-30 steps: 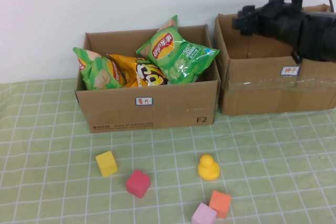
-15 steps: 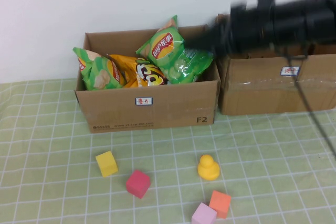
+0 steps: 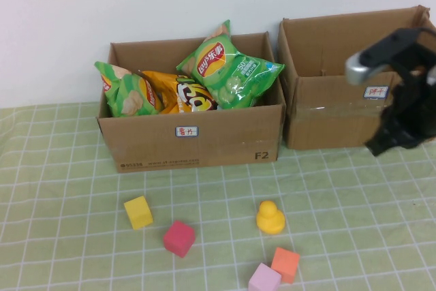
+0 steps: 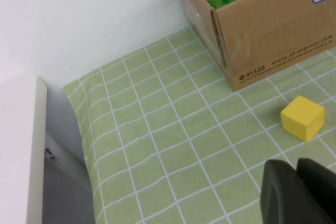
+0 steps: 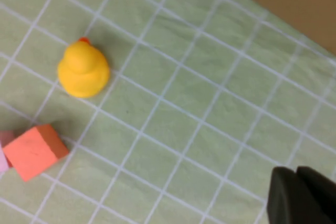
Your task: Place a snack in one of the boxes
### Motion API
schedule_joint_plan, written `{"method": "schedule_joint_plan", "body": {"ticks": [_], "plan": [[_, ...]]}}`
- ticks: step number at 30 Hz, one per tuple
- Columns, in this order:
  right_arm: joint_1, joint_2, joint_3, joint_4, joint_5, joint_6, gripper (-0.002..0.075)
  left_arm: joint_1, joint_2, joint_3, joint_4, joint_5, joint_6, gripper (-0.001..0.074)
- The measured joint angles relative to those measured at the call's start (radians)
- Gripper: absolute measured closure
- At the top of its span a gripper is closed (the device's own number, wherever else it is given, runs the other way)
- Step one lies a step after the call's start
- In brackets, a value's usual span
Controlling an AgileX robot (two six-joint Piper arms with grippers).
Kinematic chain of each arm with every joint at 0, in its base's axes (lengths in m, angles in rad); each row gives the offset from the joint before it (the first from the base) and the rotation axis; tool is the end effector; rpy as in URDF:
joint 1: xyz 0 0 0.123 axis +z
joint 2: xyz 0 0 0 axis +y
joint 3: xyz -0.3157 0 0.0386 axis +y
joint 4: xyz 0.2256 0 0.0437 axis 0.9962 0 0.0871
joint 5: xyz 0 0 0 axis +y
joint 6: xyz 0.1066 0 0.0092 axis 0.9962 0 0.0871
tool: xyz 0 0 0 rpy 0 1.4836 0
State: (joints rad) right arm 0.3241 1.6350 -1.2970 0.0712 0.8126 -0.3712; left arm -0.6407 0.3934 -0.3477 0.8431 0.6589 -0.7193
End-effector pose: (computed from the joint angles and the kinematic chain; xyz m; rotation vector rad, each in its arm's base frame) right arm 0.3187 0.1129 0.3086 -0.8526 2.4903 0.0687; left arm 0.0588 0.0173 0.2729 0.3314 1.9264 0.0595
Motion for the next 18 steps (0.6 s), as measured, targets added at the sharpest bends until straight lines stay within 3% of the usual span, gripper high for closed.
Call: {"method": "schedule_joint_plan", "body": {"ticks": [14,18], "plan": [[0.0,-0.504,0.649,-0.306,-0.323,0.397,0.0721,0.0,0.0,0.0,0.0,0.0,-0.042,0.0707],[0.0,-0.647,0.752,-0.35,-0.372,0.507,0.0721,0.0,0.0,0.0,0.0,-0.004,-0.055,0.0707]]}}
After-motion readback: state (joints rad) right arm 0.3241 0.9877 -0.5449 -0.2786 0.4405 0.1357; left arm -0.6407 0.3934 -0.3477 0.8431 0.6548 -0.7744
